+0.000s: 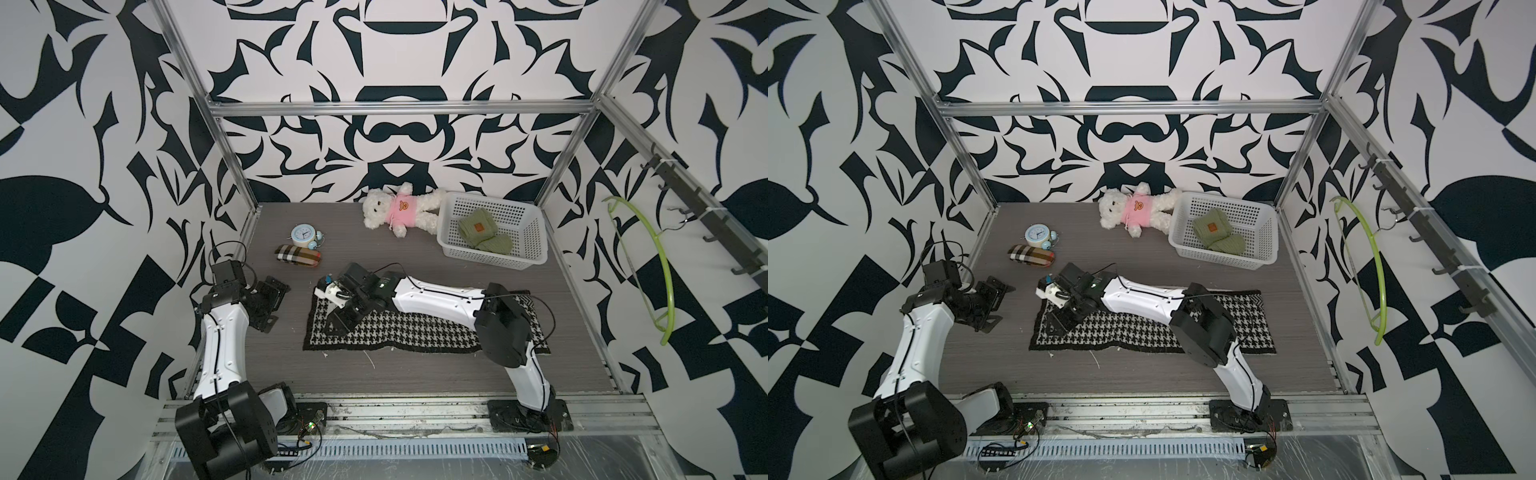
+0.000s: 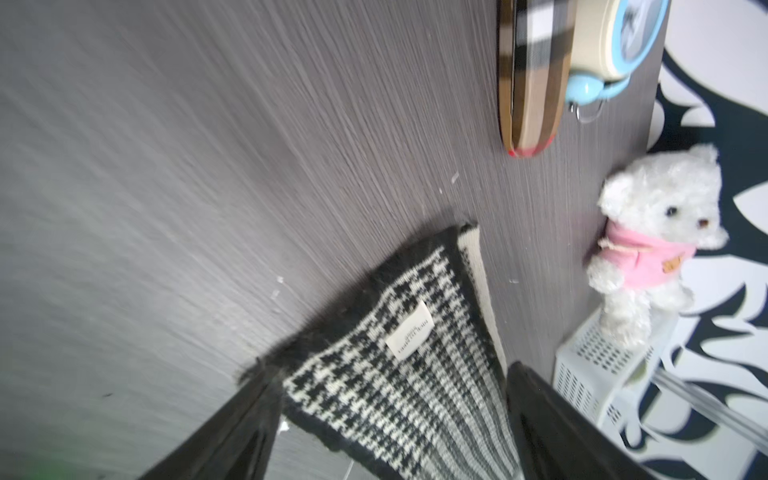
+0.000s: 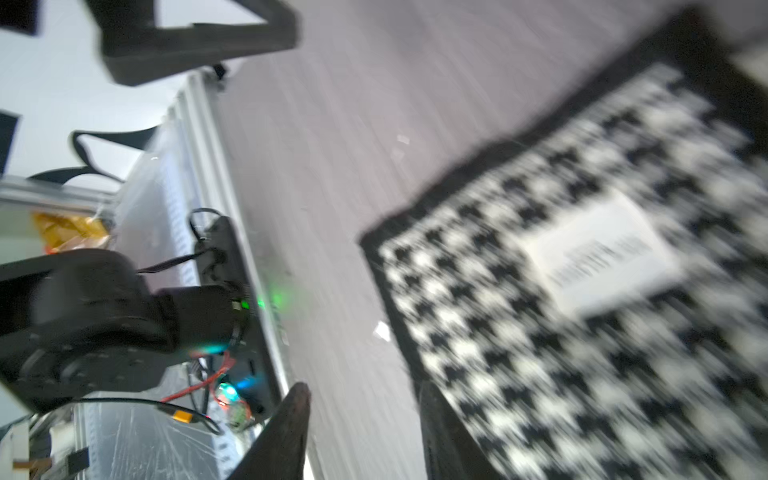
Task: Roll up the scarf and place it into the basket
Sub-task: Flatten out the scarf at the center of the board.
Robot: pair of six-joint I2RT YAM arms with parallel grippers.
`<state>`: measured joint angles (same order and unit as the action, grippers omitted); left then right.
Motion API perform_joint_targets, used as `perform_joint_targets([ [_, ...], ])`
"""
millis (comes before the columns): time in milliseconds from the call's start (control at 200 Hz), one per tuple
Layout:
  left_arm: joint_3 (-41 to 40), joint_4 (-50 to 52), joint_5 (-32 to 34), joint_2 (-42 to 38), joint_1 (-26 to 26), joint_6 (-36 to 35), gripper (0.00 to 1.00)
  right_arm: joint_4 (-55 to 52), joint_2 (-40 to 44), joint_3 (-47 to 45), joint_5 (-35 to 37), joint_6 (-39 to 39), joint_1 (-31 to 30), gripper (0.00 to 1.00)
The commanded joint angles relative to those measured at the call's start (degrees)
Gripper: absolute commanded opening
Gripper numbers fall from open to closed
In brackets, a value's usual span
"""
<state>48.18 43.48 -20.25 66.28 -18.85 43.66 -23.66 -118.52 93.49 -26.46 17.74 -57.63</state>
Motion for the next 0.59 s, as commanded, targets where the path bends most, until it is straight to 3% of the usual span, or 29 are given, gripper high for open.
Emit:
perform_joint_targets([
  [0, 0.26, -2.77, -7.38, 3.76, 6.23, -2.90, 0.89, 1.64, 7.71, -7.76, 8.17, 5.78, 9.07, 0.46],
  [165, 2.45, -4.41, -8.53, 11.01, 19.23, -3.38, 0.89, 0.85, 22.10, -28.65, 20.56, 14.51, 20.03, 0.46],
  [360, 1.67, -8.86, -8.64, 13.73, 22.65, -0.95, 0.89, -15.64, 41.18, -42.07, 45.06, 27.25, 27.87, 0.53],
  [485, 3.09, -8.86, -8.54, 14.96, 23.48, -1.39, 0.89, -26.41, 50.16, -47.26, 51.58, 35.42, 35.62, 0.58],
  [590, 3.80, -9.04, -8.53, 16.10, 24.10, -1.71, 0.89, -27.66, 53.80, -50.86, 49.58, 35.64, 43.68, 0.58],
])
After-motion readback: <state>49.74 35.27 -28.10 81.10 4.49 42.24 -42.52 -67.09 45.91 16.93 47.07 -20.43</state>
